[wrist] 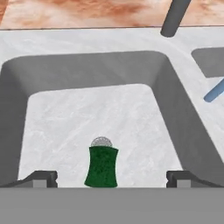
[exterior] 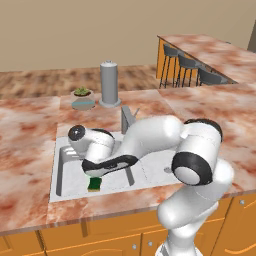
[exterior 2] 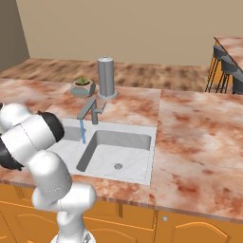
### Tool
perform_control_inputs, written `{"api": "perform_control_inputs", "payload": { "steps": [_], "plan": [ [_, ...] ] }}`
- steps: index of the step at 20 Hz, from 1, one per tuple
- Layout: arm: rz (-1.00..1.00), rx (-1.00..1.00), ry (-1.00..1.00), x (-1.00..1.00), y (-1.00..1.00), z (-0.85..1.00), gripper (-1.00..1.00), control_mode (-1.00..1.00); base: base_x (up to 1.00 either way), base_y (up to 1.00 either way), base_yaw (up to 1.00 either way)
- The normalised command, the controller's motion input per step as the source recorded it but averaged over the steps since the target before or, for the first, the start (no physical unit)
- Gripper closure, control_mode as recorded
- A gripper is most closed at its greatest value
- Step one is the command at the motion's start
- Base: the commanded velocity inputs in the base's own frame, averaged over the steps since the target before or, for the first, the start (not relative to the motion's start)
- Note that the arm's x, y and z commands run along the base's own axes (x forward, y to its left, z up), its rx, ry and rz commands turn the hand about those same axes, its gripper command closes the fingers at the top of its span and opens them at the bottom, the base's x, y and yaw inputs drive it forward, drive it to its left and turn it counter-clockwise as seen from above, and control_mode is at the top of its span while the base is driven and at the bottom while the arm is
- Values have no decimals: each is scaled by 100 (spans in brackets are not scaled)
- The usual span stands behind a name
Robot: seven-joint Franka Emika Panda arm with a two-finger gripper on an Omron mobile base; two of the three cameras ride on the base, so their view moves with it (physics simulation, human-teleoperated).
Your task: Soak the sponge with water for a few seconds and then drop it inside the sink.
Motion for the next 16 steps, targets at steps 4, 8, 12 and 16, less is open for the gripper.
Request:
{"api": "perform_control_inputs", "payload": {
  "steps": [4,8,12,16],
  "plan": [
    [0,0,0,-2,-1,84,-100,-100,0,0,0],
    [3,0,0,-22,-9,78,-100,-100,0,0,0],
    [4,1,0,-35,-27,61,-100,-100,0,0,0],
    [6,0,0,-27,-62,37,-100,-100,0,0,0]
  ]
}}
